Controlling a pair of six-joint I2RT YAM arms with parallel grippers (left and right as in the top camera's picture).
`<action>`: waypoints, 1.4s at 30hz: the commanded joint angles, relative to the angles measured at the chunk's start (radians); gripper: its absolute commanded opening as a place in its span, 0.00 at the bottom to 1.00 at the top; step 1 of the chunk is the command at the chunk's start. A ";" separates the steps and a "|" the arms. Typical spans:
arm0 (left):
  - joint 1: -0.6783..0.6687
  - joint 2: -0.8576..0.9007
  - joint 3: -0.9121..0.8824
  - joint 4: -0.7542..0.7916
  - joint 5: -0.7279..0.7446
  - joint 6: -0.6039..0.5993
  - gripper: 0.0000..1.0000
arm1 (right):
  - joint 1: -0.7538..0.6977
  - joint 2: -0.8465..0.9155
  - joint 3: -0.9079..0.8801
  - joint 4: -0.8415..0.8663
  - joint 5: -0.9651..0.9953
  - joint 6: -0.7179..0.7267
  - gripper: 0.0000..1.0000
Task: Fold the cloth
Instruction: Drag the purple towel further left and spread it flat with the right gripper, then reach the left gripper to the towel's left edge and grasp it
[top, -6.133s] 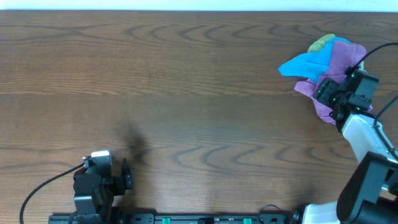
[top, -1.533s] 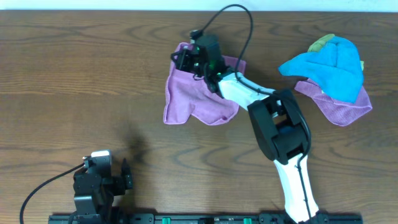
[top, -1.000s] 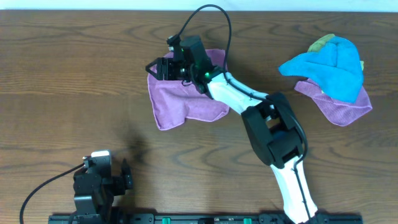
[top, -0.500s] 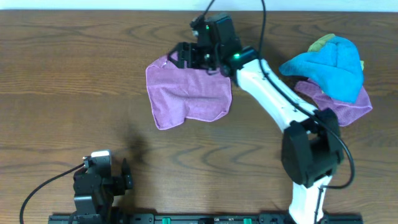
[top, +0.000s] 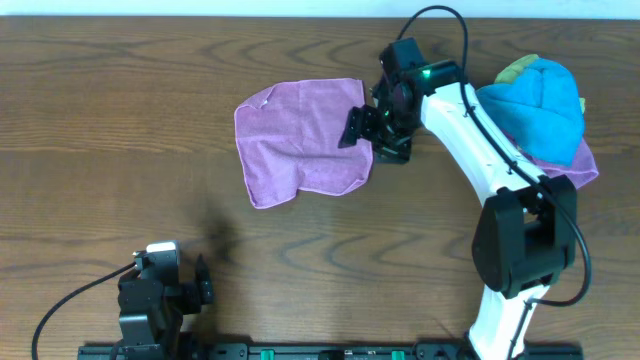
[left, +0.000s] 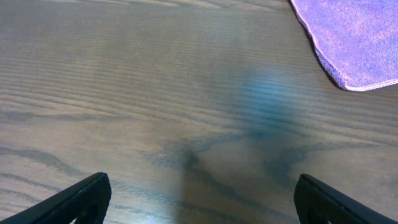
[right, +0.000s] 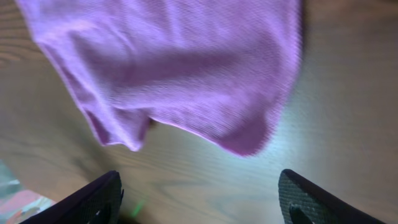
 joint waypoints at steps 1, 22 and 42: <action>-0.005 -0.006 -0.005 0.002 0.004 0.014 0.95 | -0.011 -0.016 -0.005 -0.032 0.071 -0.010 0.80; -0.005 0.218 0.132 0.188 0.220 -0.075 0.95 | -0.020 -0.015 -0.296 0.222 0.014 0.019 0.78; -0.005 1.122 0.563 0.138 0.761 -0.232 0.95 | -0.018 -0.015 -0.357 0.340 -0.037 0.092 0.48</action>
